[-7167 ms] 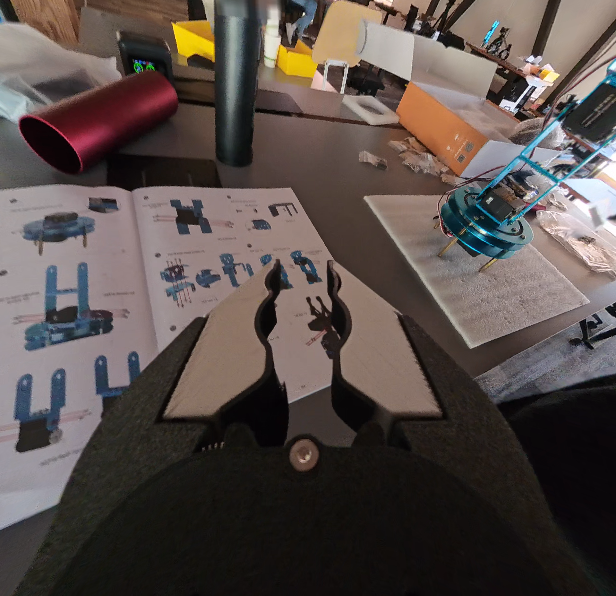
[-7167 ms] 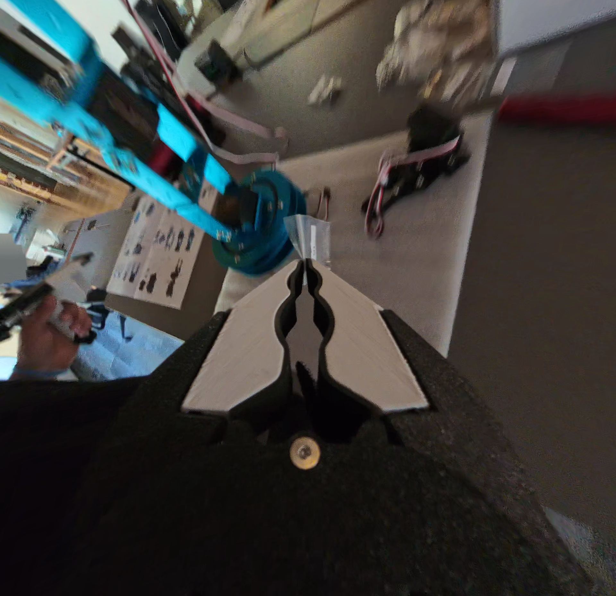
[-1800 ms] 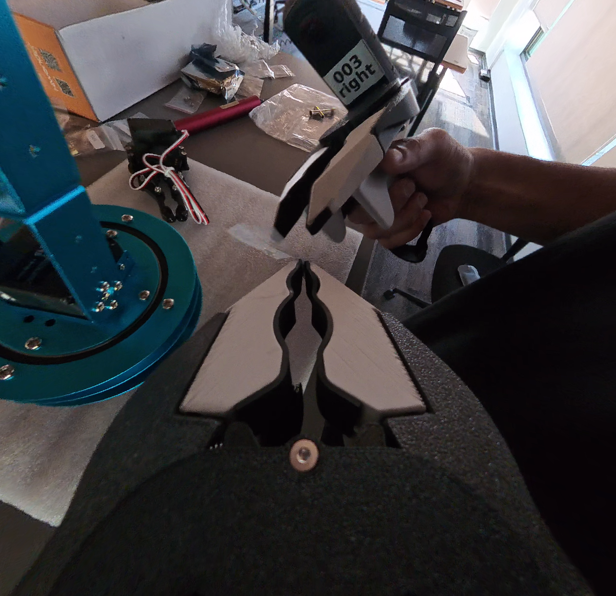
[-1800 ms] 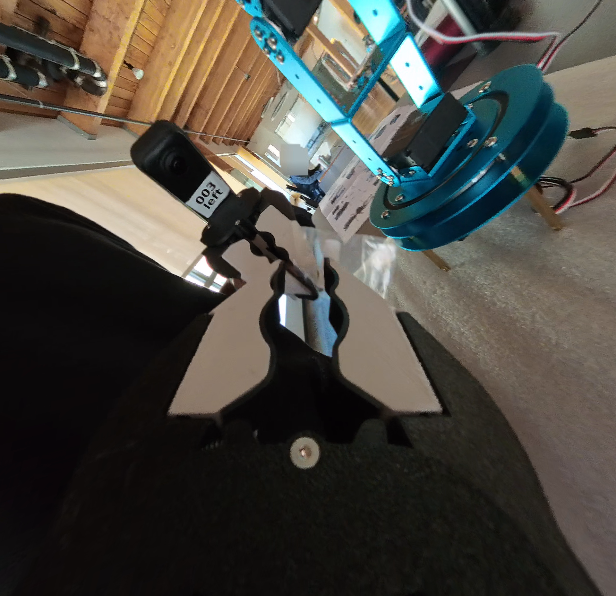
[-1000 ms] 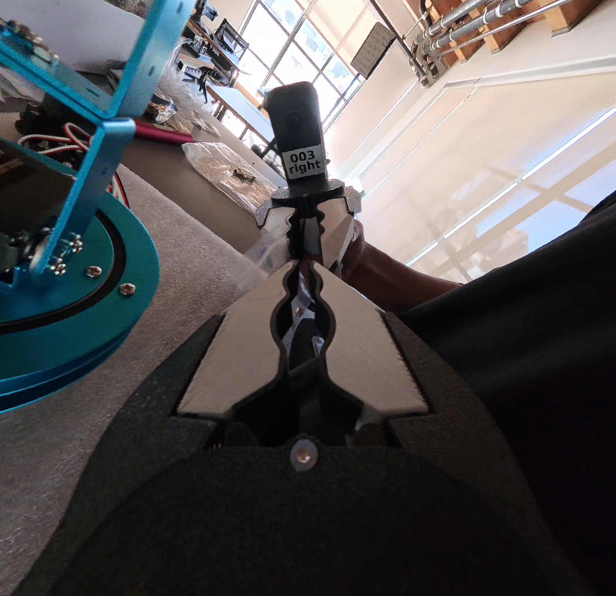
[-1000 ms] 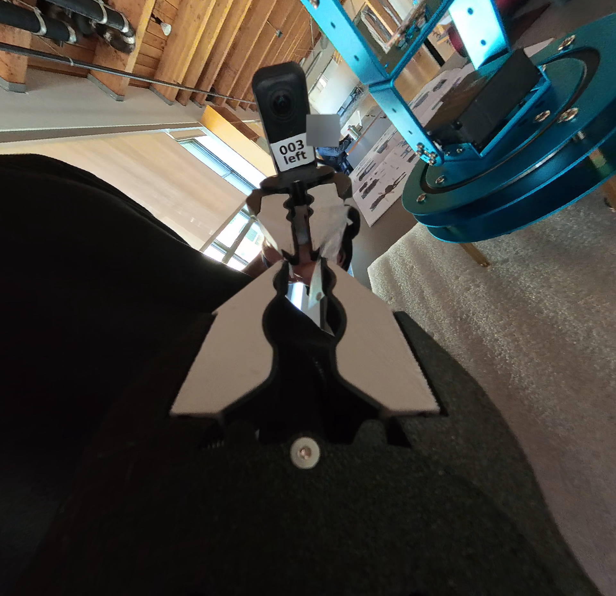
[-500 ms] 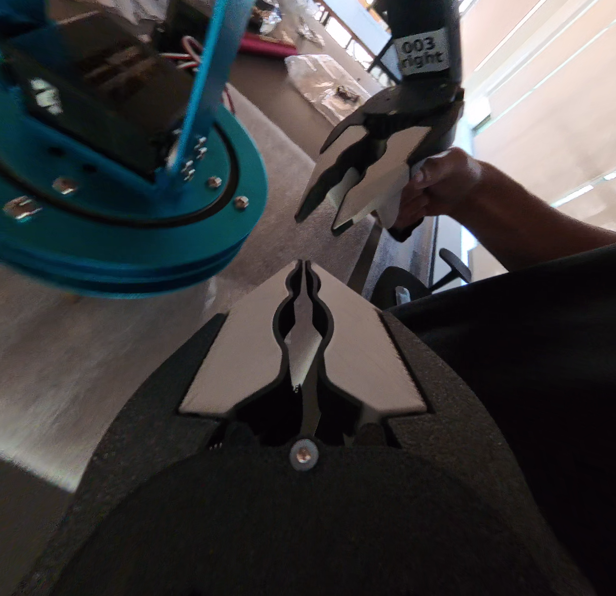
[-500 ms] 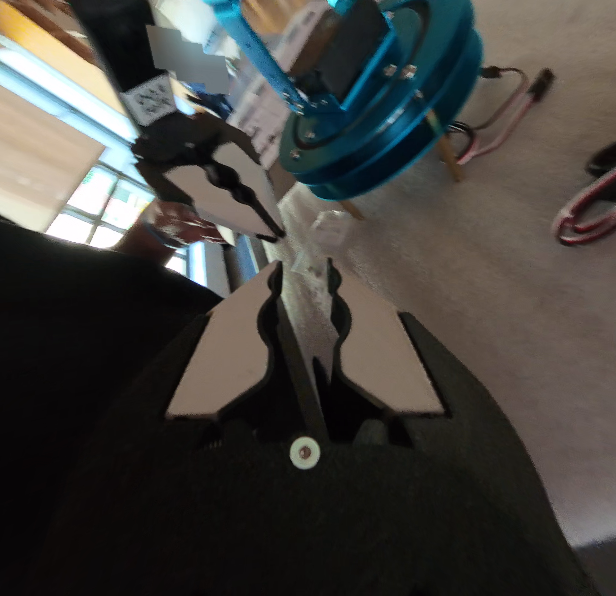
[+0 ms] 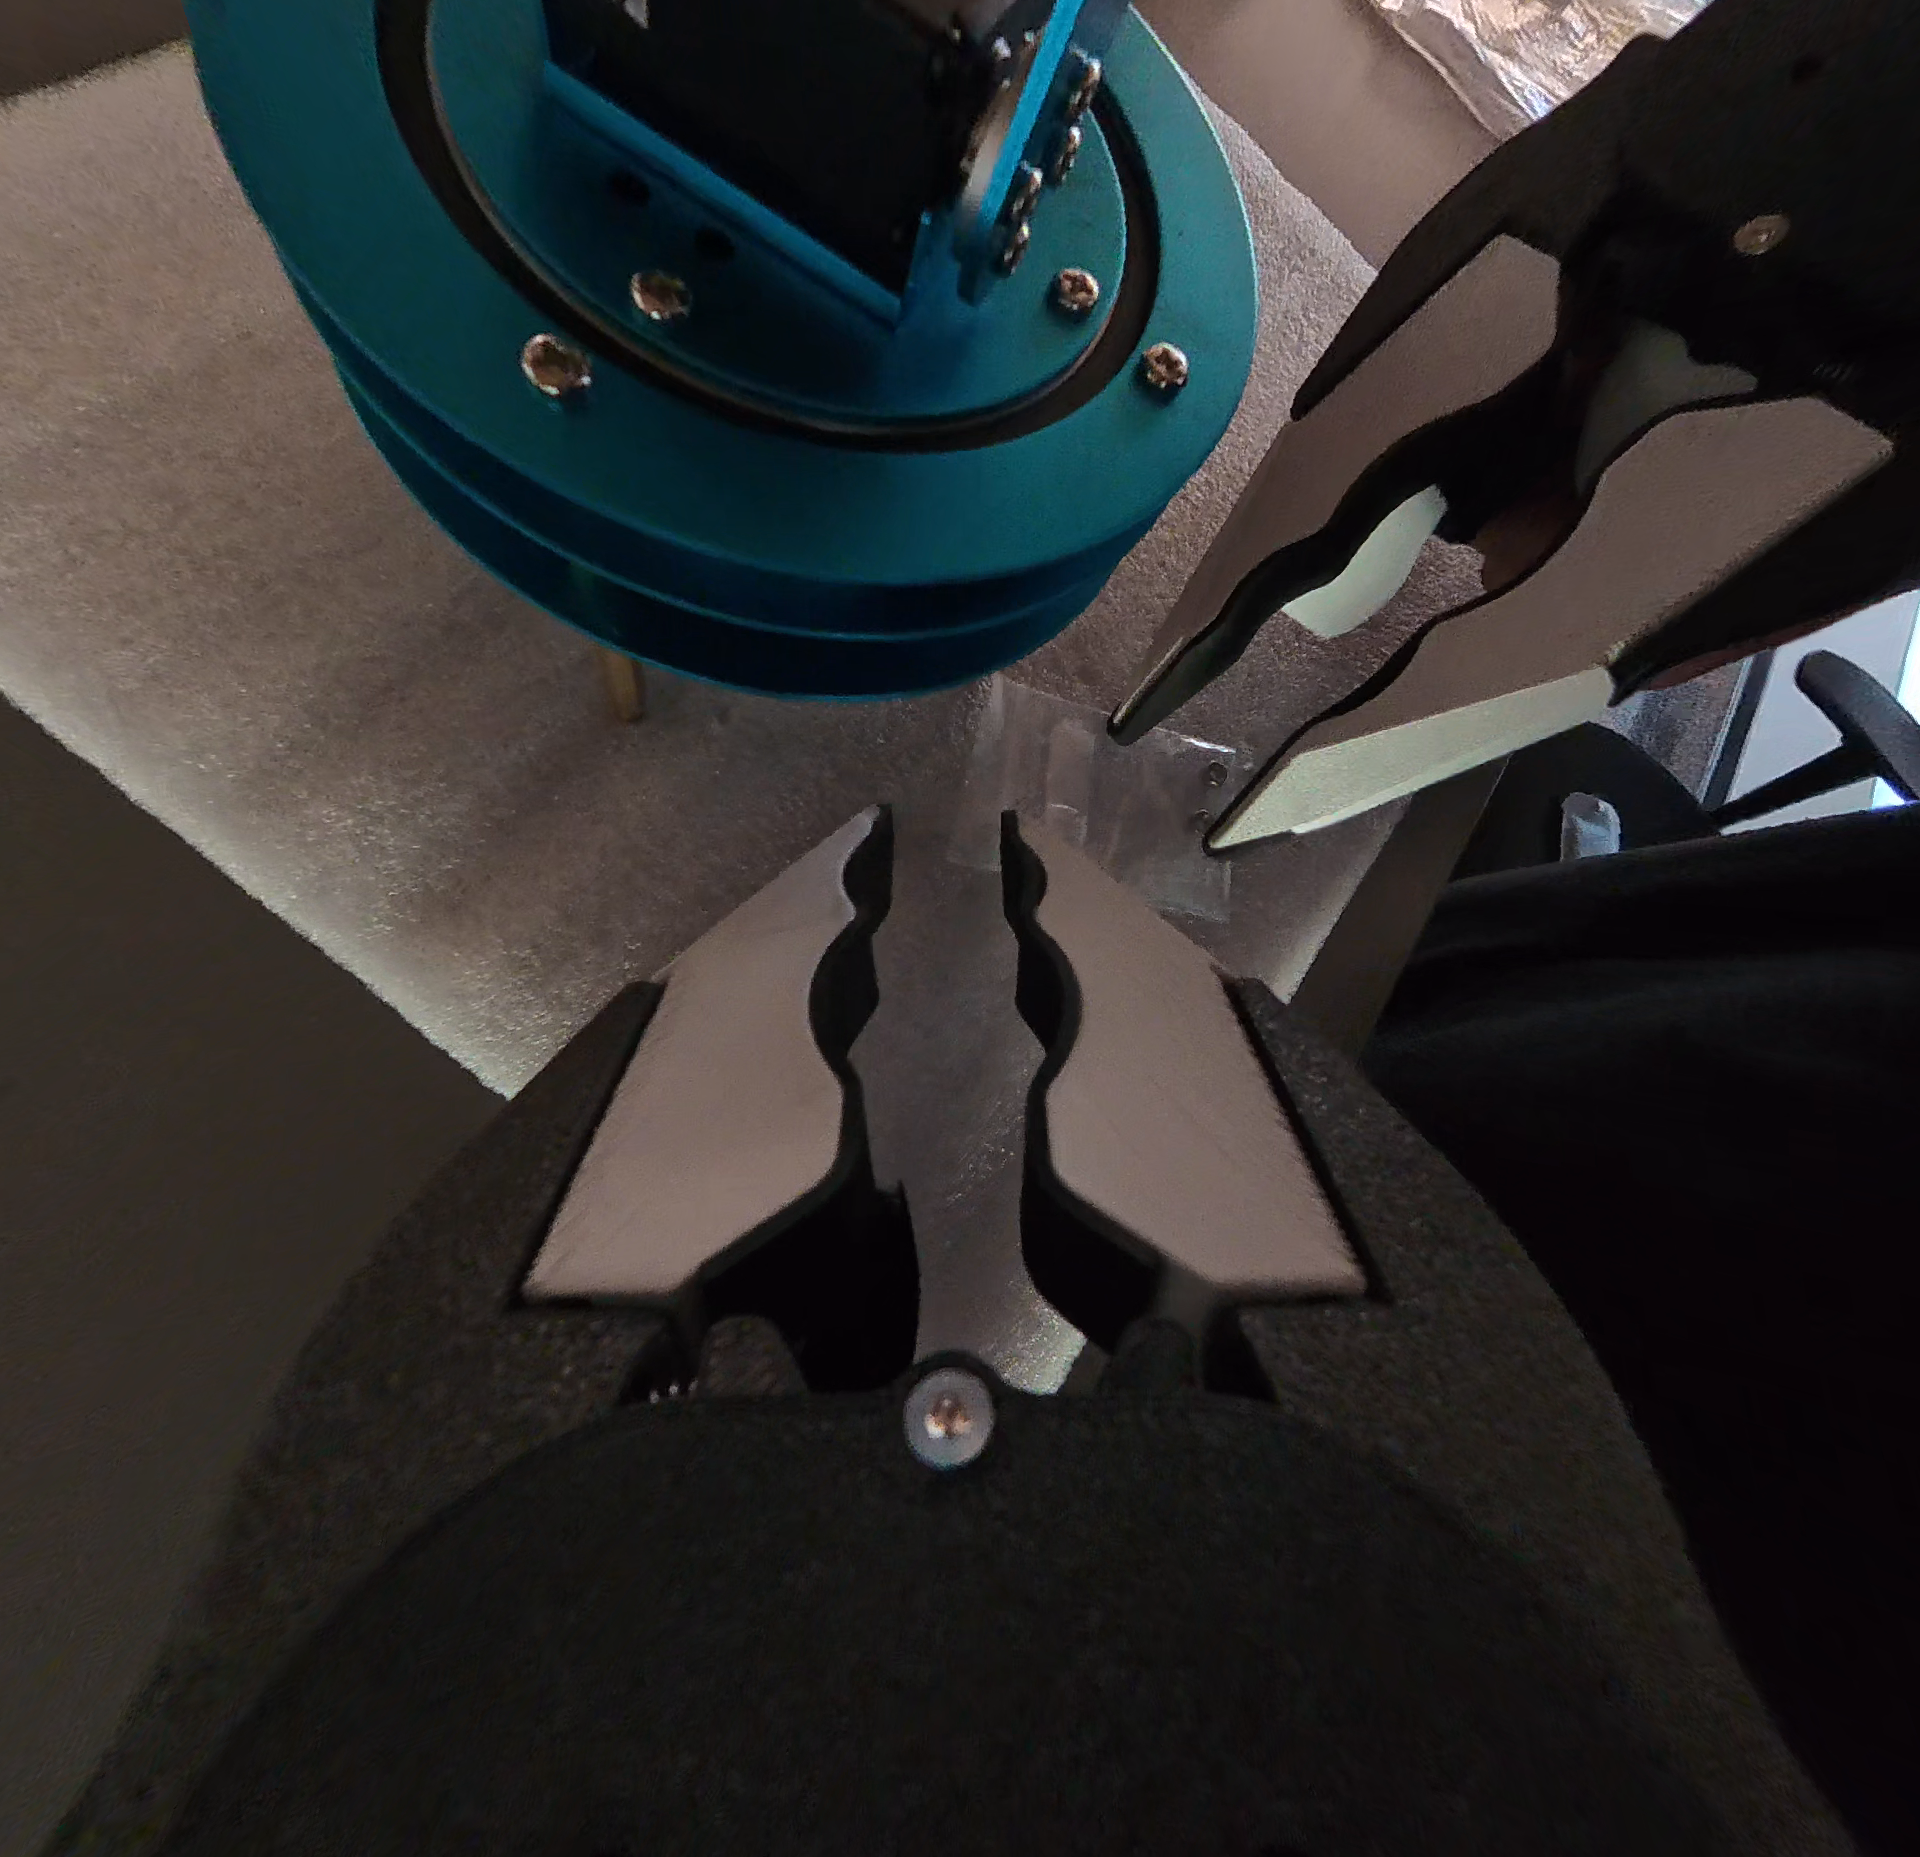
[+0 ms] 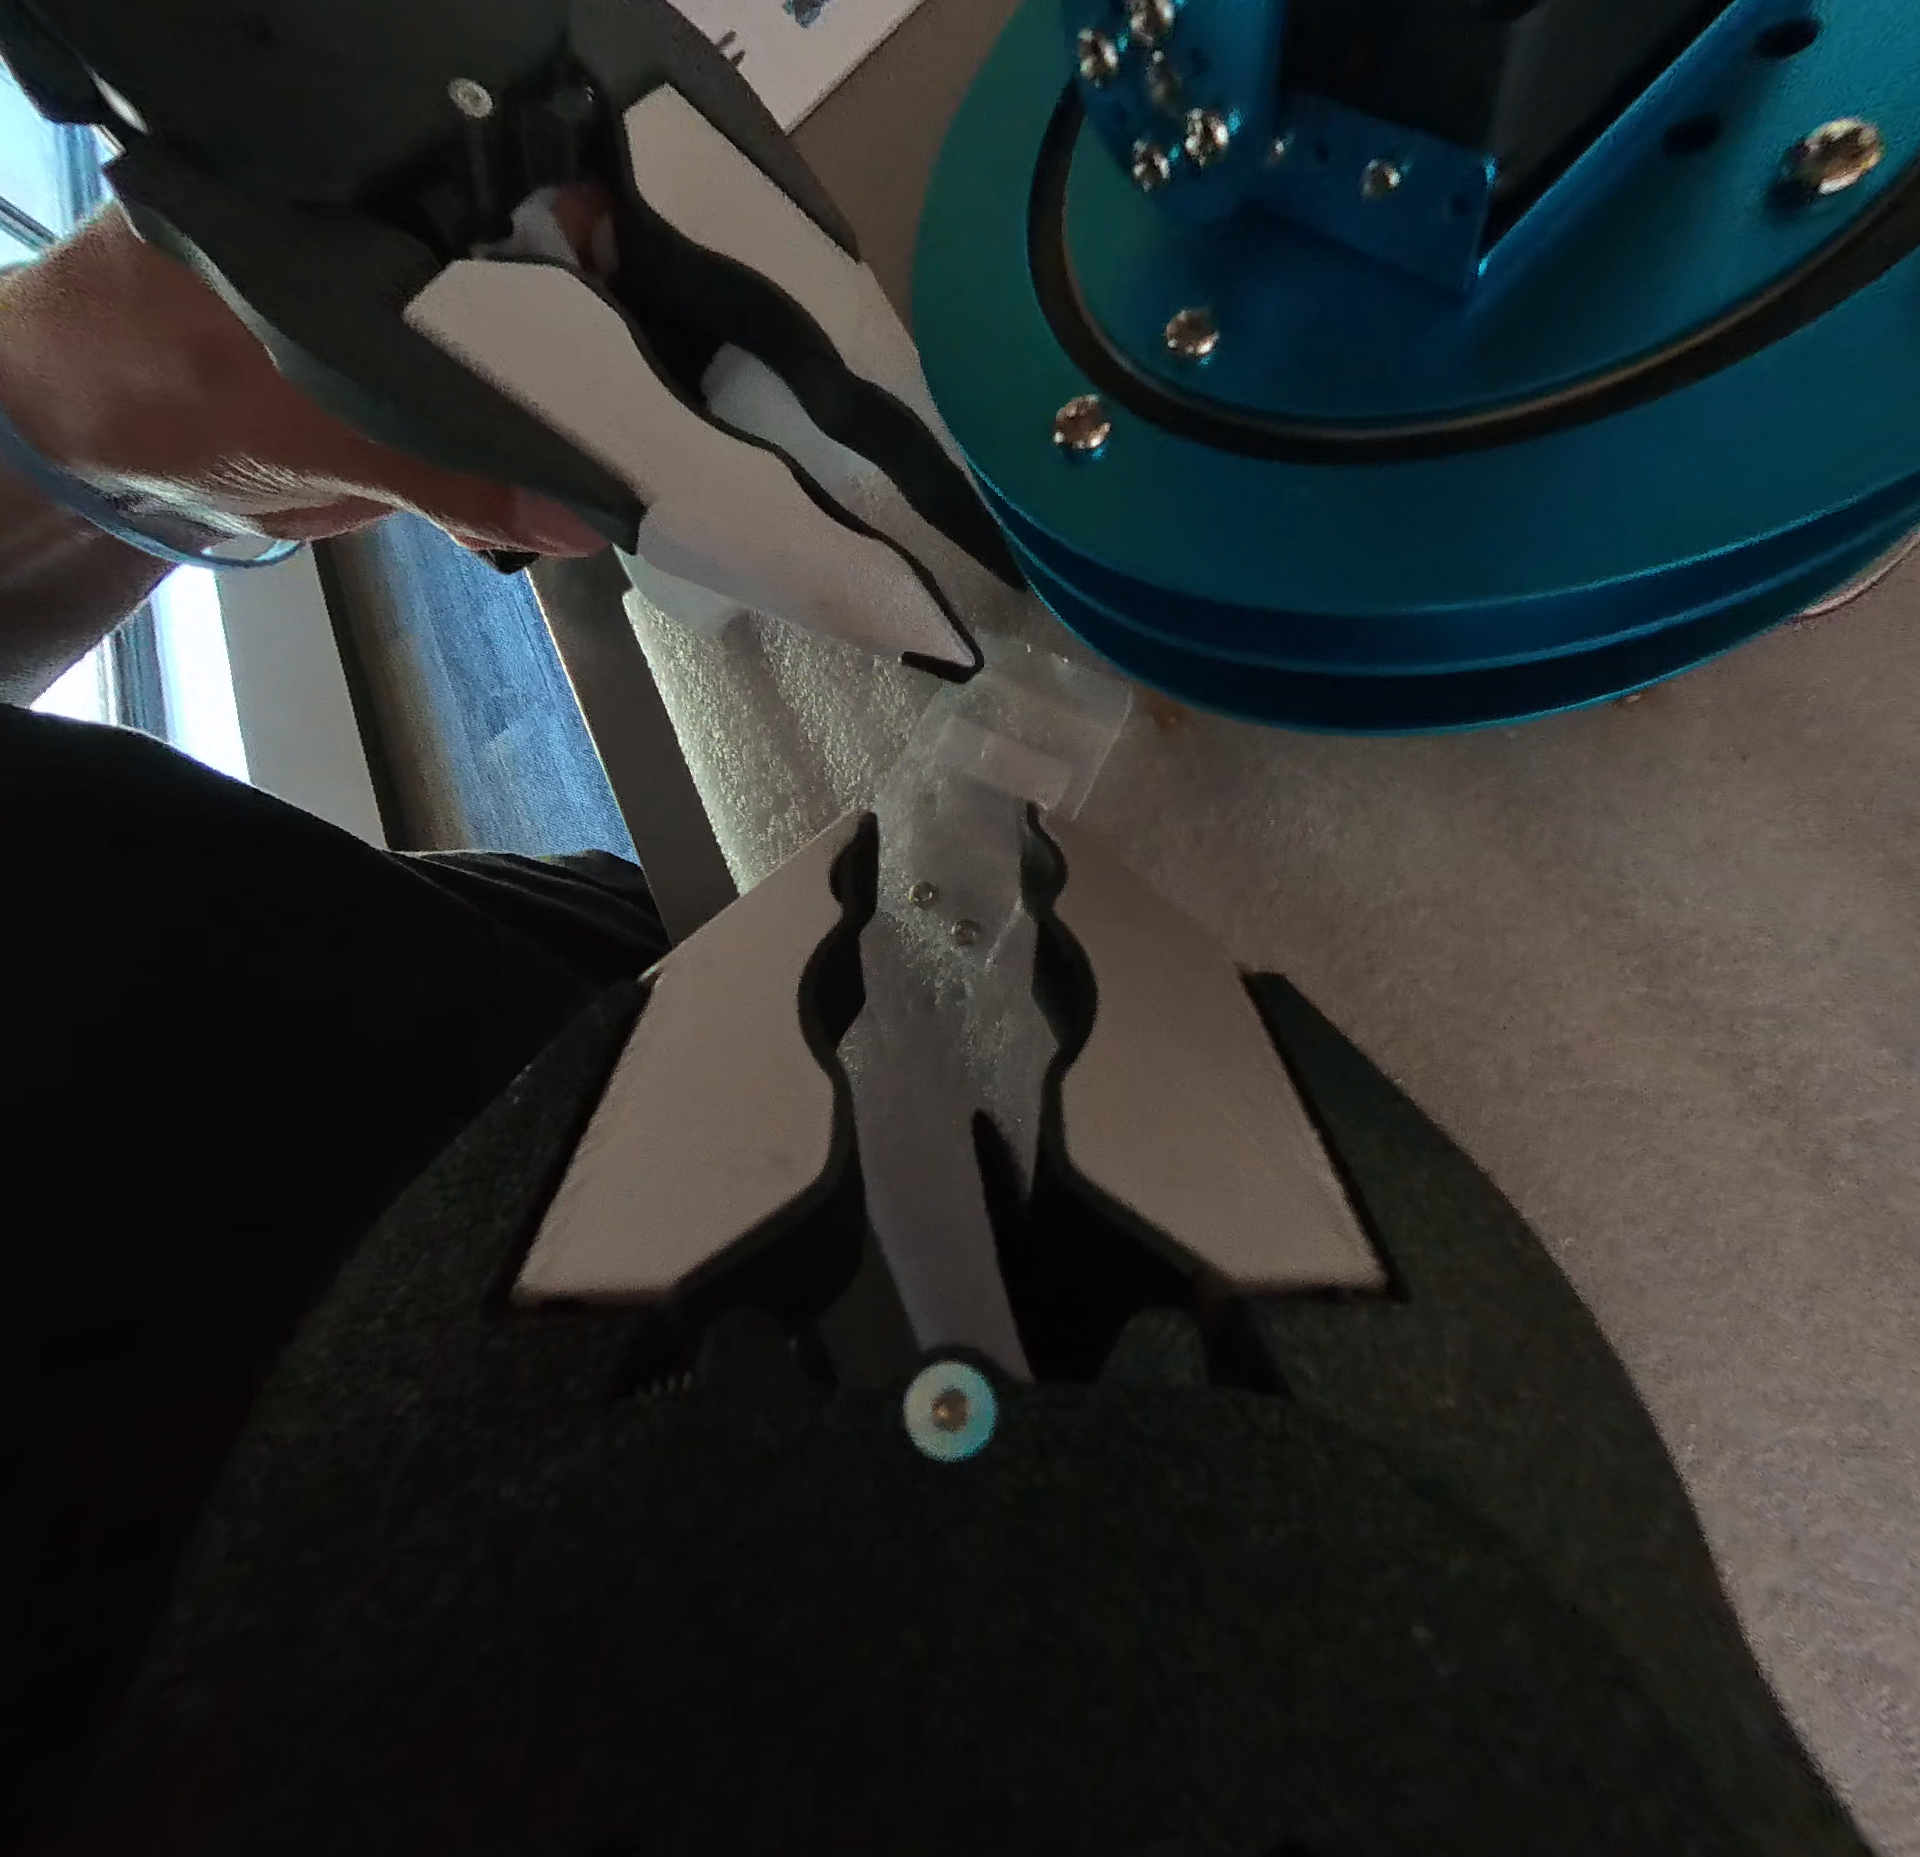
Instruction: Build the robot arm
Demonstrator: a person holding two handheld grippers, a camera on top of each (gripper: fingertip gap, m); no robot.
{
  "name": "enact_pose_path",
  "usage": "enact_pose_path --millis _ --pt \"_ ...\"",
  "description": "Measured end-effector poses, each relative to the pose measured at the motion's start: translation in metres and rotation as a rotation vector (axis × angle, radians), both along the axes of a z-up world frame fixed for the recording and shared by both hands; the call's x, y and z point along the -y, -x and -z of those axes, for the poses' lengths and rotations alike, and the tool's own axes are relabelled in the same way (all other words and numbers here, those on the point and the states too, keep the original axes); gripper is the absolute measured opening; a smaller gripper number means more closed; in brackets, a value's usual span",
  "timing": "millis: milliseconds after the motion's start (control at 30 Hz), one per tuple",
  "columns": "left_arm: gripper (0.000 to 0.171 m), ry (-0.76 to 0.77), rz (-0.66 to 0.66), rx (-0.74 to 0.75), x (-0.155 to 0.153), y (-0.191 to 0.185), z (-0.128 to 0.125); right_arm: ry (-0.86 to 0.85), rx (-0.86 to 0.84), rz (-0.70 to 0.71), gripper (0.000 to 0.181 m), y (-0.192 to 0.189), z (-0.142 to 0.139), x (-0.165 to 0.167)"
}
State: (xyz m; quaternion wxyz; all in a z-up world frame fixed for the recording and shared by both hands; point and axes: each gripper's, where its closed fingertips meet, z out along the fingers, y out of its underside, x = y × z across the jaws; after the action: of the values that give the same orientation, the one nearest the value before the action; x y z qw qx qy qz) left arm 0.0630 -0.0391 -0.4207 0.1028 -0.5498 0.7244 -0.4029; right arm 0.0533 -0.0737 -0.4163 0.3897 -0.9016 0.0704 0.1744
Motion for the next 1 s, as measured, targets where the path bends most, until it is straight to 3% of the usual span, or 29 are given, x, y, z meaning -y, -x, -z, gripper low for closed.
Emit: enact_pose_path --millis 100,233,367,567,767,1000 --pt "0.020 -0.016 0.008 0.012 0.000 0.002 -0.002 -0.002 -0.038 0.007 0.027 0.004 0.001 0.000" --pt "0.023 -0.018 0.029 0.057 0.005 0.002 -0.009 0.012 0.041 -0.002 0.021 0.005 0.005 0.003" --pt "0.022 -0.047 0.083 0.030 0.016 0.002 0.000 0.017 0.089 -0.013 0.016 0.005 0.007 0.004" --pt "0.001 -0.078 0.123 0.077 0.022 0.005 -0.006 0.004 0.076 0.010 0.015 0.004 0.007 0.004" --pt "0.001 -0.148 0.144 0.178 0.026 0.007 -0.013 -0.074 -0.161 0.097 0.019 -0.001 -0.011 -0.002" --pt "0.001 -0.102 0.133 0.264 0.032 0.008 -0.032 -0.216 -0.538 0.191 0.014 -0.003 -0.032 -0.009"
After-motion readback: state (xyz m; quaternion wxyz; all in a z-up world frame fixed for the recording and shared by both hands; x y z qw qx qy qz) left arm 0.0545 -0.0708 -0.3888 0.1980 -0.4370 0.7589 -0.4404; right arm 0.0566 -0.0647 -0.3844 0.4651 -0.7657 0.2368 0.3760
